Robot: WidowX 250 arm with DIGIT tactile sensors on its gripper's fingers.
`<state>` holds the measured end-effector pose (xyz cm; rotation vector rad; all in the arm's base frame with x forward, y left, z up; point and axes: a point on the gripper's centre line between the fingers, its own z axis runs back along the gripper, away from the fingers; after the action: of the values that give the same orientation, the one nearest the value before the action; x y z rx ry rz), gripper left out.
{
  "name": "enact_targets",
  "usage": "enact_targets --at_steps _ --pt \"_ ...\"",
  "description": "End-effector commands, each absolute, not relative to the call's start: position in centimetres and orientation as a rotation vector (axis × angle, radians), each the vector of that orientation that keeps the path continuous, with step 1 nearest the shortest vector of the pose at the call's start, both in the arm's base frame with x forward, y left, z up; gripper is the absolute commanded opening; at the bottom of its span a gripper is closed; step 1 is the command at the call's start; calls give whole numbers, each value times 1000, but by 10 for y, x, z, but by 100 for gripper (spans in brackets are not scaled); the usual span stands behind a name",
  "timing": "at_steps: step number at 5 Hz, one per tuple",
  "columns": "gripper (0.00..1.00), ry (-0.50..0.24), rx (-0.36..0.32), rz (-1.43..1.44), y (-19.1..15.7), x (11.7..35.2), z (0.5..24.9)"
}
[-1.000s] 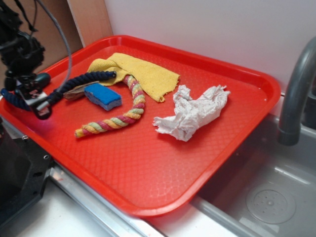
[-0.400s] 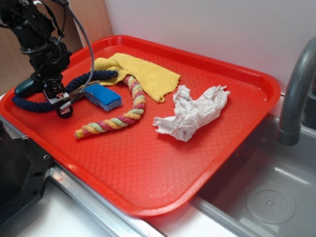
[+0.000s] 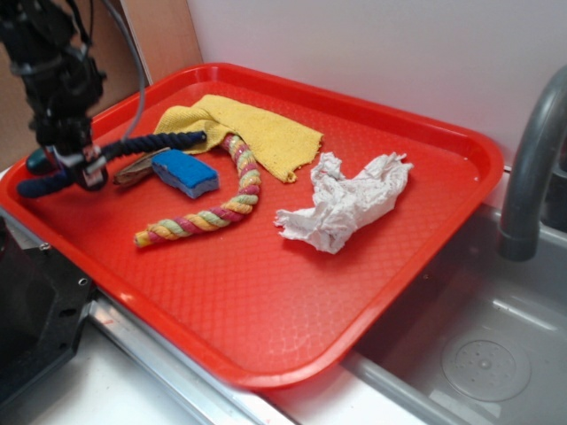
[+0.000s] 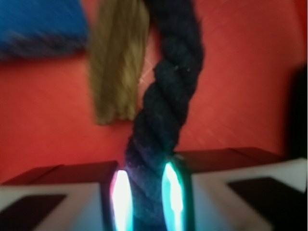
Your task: Grab the blue rope.
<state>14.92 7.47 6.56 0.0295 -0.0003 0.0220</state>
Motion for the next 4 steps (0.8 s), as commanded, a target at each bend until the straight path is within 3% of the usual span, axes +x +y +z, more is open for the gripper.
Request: enact_targets --at_steps 1,2,4 --pt "0 -89 106 -30 34 184 169" --pt "0 -56 139 -48 18 216 184" --pt "0 -149 152 -77 -18 231 218"
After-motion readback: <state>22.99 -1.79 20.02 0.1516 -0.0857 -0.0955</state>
